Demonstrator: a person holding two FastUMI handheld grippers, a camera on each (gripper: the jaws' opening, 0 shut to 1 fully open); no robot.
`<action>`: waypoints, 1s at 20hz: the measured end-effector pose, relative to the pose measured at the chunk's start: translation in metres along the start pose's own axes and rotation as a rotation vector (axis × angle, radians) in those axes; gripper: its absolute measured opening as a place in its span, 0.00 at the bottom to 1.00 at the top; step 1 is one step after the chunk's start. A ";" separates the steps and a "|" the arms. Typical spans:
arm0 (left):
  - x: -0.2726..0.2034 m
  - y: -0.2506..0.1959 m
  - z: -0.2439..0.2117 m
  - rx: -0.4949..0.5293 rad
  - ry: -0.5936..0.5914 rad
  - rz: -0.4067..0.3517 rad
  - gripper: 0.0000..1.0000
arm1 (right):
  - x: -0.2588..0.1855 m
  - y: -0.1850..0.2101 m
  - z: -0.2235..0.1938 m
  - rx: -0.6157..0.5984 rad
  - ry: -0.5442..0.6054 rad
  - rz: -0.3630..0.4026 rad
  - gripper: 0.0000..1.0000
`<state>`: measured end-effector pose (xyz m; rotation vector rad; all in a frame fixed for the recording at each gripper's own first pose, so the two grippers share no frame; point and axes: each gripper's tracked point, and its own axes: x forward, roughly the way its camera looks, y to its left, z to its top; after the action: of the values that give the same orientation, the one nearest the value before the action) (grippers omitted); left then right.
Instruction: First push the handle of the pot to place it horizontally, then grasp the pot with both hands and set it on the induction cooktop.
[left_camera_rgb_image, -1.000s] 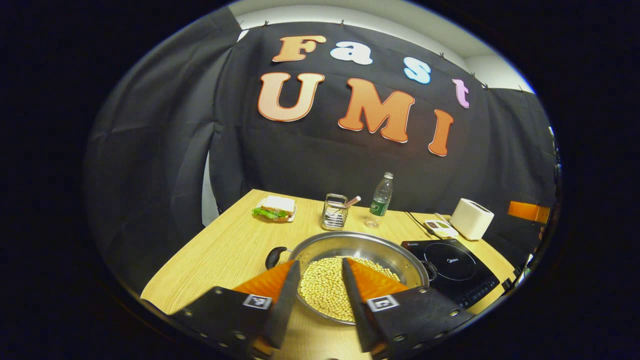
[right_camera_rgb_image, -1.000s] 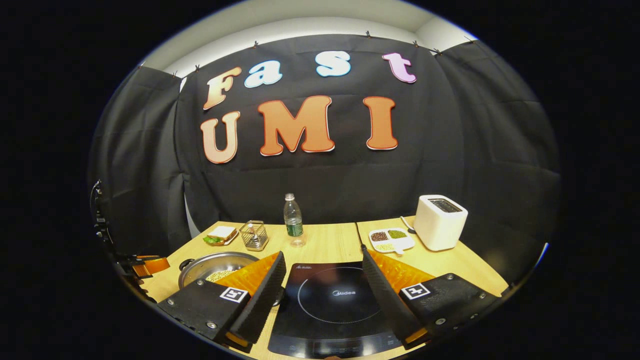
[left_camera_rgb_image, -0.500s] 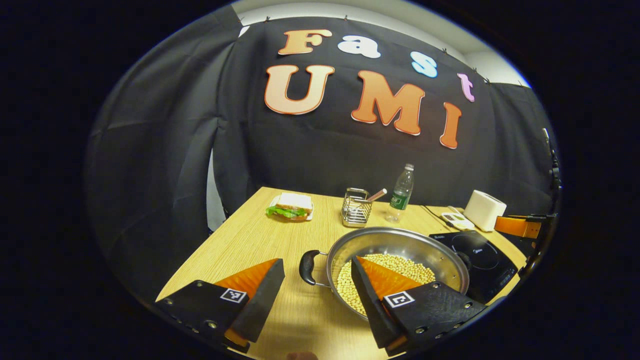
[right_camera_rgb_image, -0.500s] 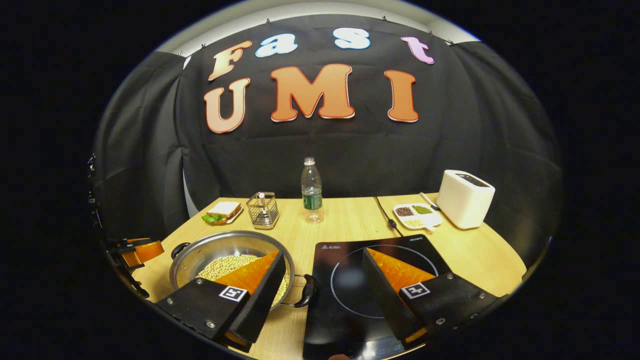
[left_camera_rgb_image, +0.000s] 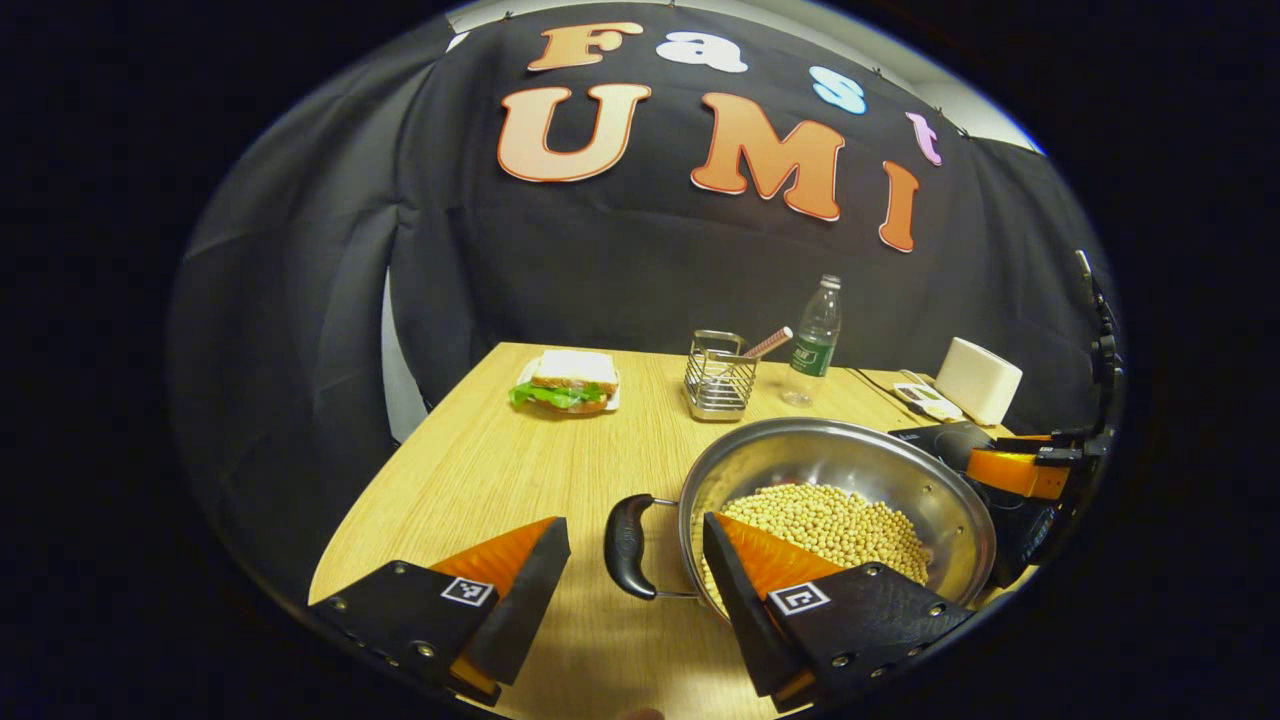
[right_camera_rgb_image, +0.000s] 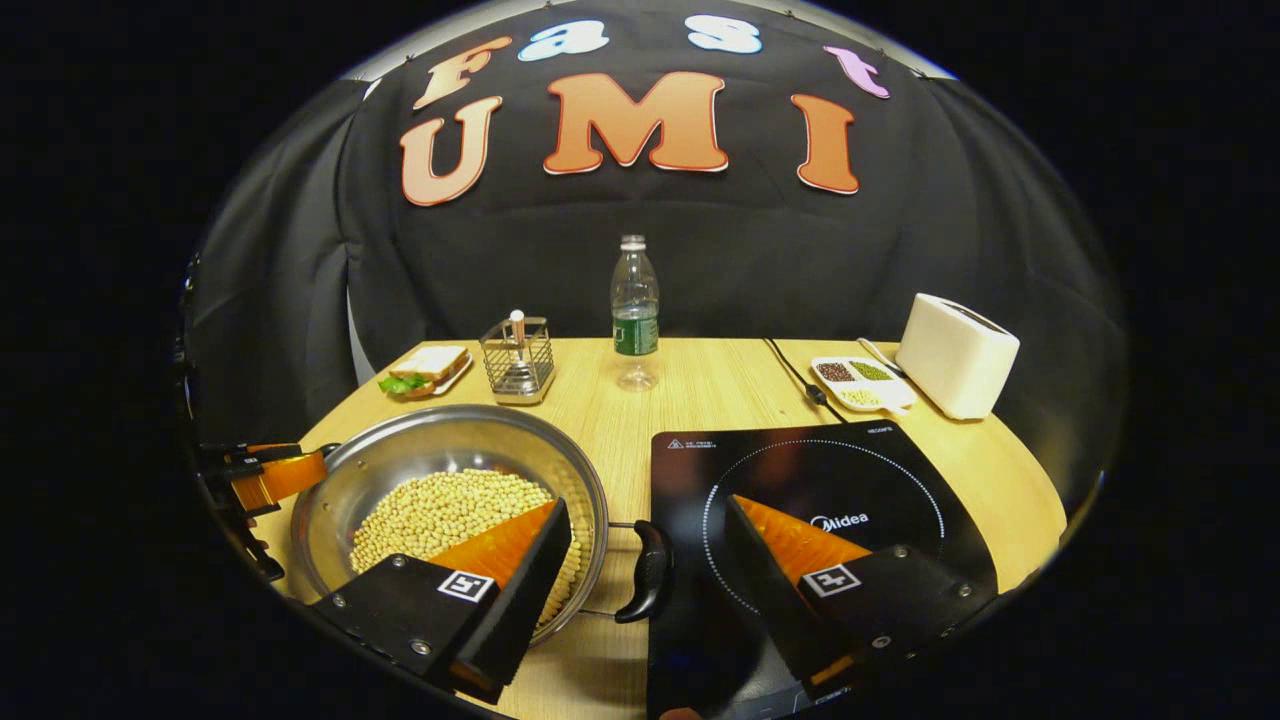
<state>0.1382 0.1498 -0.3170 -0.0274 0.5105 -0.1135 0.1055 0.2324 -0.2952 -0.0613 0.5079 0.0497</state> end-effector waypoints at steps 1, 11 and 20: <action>0.004 -0.002 -0.002 0.003 0.010 -0.008 0.84 | 0.003 0.000 -0.003 -0.006 0.011 -0.006 0.96; 0.024 0.003 -0.007 -0.003 0.022 0.019 0.66 | 0.013 0.014 -0.032 0.040 0.118 0.047 0.83; 0.005 -0.001 -0.013 -0.031 0.079 0.057 0.44 | 0.016 0.013 -0.025 0.080 0.124 0.058 0.47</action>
<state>0.1363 0.1485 -0.3313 -0.0385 0.5920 -0.0513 0.1067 0.2438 -0.3256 0.0285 0.6354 0.0828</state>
